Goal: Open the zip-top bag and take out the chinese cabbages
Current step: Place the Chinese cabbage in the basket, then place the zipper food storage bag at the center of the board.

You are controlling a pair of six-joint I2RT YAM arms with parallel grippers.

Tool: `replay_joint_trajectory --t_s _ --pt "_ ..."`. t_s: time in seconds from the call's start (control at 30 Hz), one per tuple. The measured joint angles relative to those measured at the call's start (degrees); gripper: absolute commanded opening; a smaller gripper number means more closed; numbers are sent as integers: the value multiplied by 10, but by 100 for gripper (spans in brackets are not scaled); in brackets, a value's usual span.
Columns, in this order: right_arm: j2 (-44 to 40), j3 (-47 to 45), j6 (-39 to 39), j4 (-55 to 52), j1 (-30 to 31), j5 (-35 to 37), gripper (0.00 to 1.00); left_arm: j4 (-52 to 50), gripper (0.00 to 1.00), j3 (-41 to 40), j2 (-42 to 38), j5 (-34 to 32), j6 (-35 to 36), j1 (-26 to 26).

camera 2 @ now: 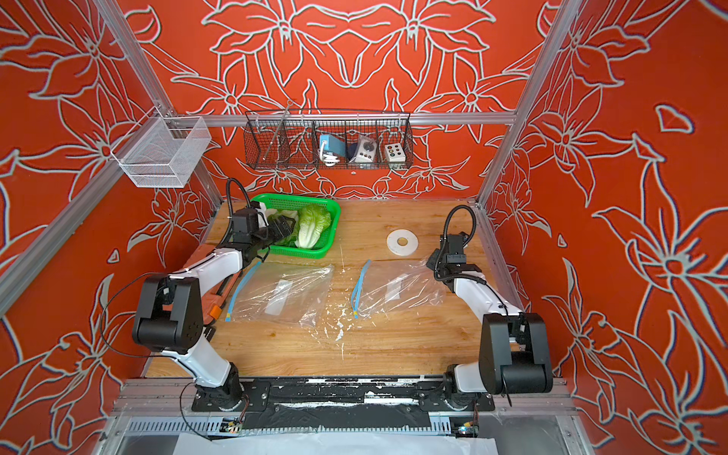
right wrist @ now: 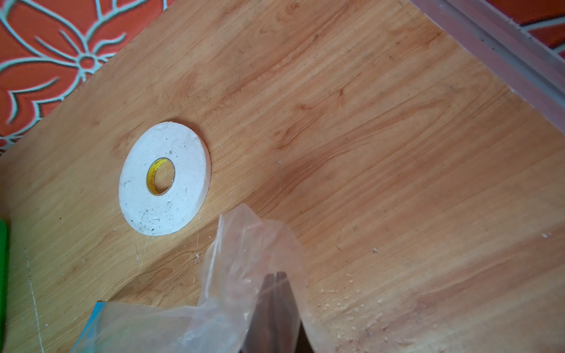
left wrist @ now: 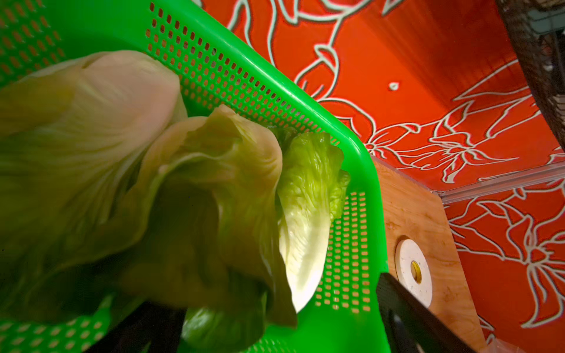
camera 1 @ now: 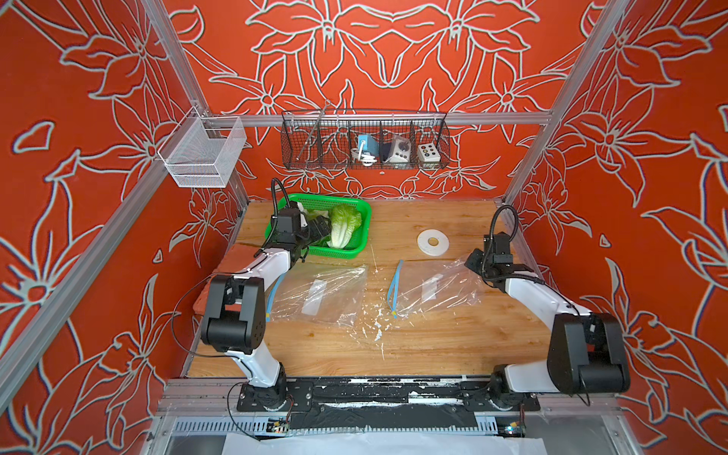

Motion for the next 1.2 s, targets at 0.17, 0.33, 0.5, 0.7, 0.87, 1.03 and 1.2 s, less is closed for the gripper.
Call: replay_joint_trajectory --t_s 0.17,0.33,0.5,0.7,0.87,1.03,1.2 --pt "0 0 0 0 0 -2 0 -79 79 25 -38 -16 66 0" --pt "0 0 0 0 0 -2 0 -141 47 95 -17 -55 134 0" --pt "0 0 0 0 0 -3 0 -193 33 209 75 -75 165 1" --pt "0 0 3 0 0 -3 0 -220 29 216 146 -64 169 1" --pt "16 20 10 0 0 -29 0 -220 31 206 168 -62 163 1" --pt "20 55 10 5 11 -48 0 -193 50 198 167 -60 154 1" --pt "19 66 -2 8 15 -46 70 -135 74 130 118 -61 136 0"
